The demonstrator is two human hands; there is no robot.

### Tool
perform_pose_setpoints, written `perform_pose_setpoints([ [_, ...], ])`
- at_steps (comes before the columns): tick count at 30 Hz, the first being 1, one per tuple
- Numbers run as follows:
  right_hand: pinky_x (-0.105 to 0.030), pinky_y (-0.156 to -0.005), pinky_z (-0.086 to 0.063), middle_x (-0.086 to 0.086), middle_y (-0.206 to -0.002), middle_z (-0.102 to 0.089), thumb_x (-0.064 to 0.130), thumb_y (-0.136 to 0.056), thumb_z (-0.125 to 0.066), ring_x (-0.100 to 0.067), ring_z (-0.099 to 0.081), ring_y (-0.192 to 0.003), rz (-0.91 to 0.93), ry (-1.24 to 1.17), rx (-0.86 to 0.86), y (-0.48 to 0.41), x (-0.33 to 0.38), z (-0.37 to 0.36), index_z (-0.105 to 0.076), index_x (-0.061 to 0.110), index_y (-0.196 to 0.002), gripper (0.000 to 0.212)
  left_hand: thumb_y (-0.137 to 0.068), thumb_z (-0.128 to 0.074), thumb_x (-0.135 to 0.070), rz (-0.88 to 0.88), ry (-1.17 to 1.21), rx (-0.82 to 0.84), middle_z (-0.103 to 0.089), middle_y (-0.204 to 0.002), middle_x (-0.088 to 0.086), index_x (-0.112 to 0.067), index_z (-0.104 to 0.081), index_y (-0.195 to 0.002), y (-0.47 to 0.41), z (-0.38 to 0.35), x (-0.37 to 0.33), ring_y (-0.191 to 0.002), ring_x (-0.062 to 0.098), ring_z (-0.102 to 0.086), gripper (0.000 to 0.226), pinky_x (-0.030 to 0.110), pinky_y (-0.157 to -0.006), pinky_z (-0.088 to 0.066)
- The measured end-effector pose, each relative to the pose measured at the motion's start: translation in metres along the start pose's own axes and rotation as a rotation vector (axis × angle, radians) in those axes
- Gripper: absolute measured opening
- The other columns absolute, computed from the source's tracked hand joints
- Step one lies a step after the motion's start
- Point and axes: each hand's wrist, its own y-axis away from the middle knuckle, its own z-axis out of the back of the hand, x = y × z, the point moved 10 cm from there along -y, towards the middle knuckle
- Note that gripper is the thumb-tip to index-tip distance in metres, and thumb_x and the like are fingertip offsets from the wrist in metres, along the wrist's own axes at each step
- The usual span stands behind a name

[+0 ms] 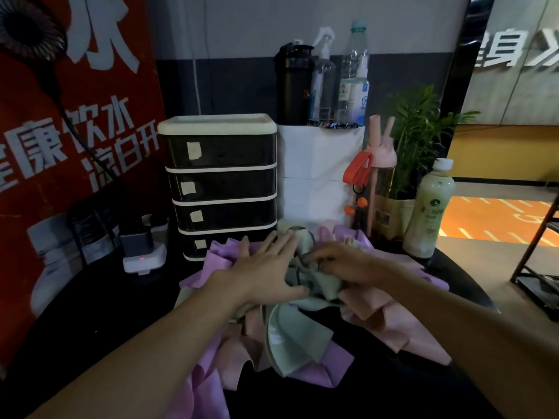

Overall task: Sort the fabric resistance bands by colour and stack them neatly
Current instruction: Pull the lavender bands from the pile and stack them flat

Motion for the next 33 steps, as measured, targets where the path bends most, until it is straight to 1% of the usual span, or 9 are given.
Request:
perform_pose_setpoints([
  [2,0.000,-0.076,-0.035,0.001,-0.108,-0.062,-0.004,-0.092,-0.049,-0.007,-0.052,-0.099,0.045,-0.220,0.059,0.005,0.002,-0.006,-0.070,0.012,-0.111,0.032,-0.086,-0.052,-0.067,-0.039,0.000,0.002,0.013,-0.166,-0.009,-0.025,0.011,-0.158,-0.010,-0.007,-0.005,-0.152,0.011,0.014,0.104,0.063,-0.117,0.005],
  [5,-0.006,-0.068,-0.041,-0.005,-0.087,-0.065,-0.002,-0.089,-0.052,-0.013,-0.056,-0.083,-0.056,-0.598,-0.277,0.004,-0.024,0.023,-0.070,0.005,-0.088,0.019,-0.084,-0.051,-0.068,-0.059,-0.007,0.040,-0.008,-0.165,-0.010,-0.035,-0.014,-0.154,-0.017,-0.022,-0.004,-0.152,0.014,0.002,0.086,0.066,-0.115,-0.004],
  [8,0.002,-0.091,-0.029,0.001,-0.118,-0.063,0.020,-0.102,-0.045,-0.008,-0.057,-0.104,-0.047,-0.295,-0.319,0.000,-0.027,0.025,-0.052,0.017,-0.135,0.034,-0.081,-0.044,-0.070,-0.061,0.019,0.047,-0.027,-0.154,-0.013,-0.045,-0.043,-0.129,-0.014,-0.027,0.001,-0.148,0.020,-0.011,0.055,0.068,-0.111,-0.011],
  [11,-0.018,-0.113,-0.010,0.004,-0.147,-0.045,0.036,-0.103,-0.035,-0.013,-0.040,-0.137,-0.027,-0.027,-0.363,-0.006,-0.030,0.024,-0.023,0.028,-0.152,0.052,-0.081,-0.043,-0.071,-0.047,0.021,0.038,-0.029,-0.152,-0.011,-0.037,-0.049,-0.130,-0.009,-0.029,0.005,-0.146,0.021,-0.012,0.060,0.064,-0.114,-0.009],
  [15,-0.045,-0.107,-0.030,0.001,-0.121,-0.053,0.036,-0.088,-0.030,-0.027,-0.046,-0.124,0.013,0.063,-0.257,-0.006,-0.031,0.012,-0.045,0.040,-0.135,0.050,-0.078,-0.049,-0.075,-0.004,0.069,-0.062,-0.034,-0.149,0.003,-0.022,-0.031,-0.139,-0.003,-0.023,0.010,-0.140,0.028,-0.026,0.083,0.060,-0.116,-0.015],
  [19,-0.046,-0.114,-0.020,-0.005,-0.143,-0.038,0.022,-0.092,-0.033,-0.026,-0.027,-0.135,0.092,0.179,-0.111,-0.005,-0.022,-0.009,-0.039,0.044,-0.142,0.056,-0.078,-0.051,-0.070,-0.046,0.071,-0.044,-0.022,-0.161,-0.001,-0.055,0.018,-0.147,-0.005,-0.024,0.004,-0.146,0.029,-0.019,0.098,0.065,-0.113,-0.017],
  [25,-0.038,-0.106,-0.039,-0.018,-0.126,-0.060,-0.004,-0.094,-0.044,-0.028,-0.054,-0.119,0.081,-0.238,-0.121,-0.012,-0.024,-0.002,-0.063,0.000,-0.120,0.032,-0.083,-0.045,-0.075,-0.026,-0.018,-0.050,-0.022,-0.157,-0.005,-0.051,-0.022,-0.147,-0.007,-0.027,0.007,-0.146,0.026,-0.013,0.071,0.065,-0.114,-0.014],
  [28,-0.036,-0.104,-0.031,-0.017,-0.115,-0.058,0.008,-0.100,-0.042,-0.025,-0.050,-0.110,0.055,-0.177,-0.120,-0.015,-0.025,-0.003,-0.067,0.004,-0.112,0.028,-0.079,-0.051,-0.072,-0.046,0.056,-0.097,-0.005,-0.161,-0.010,-0.051,-0.001,-0.148,-0.006,-0.023,0.006,-0.148,0.025,-0.013,0.088,0.065,-0.112,-0.019],
  [33,-0.035,-0.120,-0.017,-0.007,-0.152,-0.037,0.020,-0.097,-0.044,-0.021,-0.028,-0.143,0.131,-0.069,0.129,-0.023,-0.005,-0.033,-0.047,0.034,-0.142,0.047,-0.081,-0.051,-0.070,-0.030,-0.007,-0.016,0.020,-0.162,-0.018,-0.037,0.008,-0.156,-0.008,-0.028,0.006,-0.152,0.019,0.006,0.101,0.067,-0.113,-0.017],
])
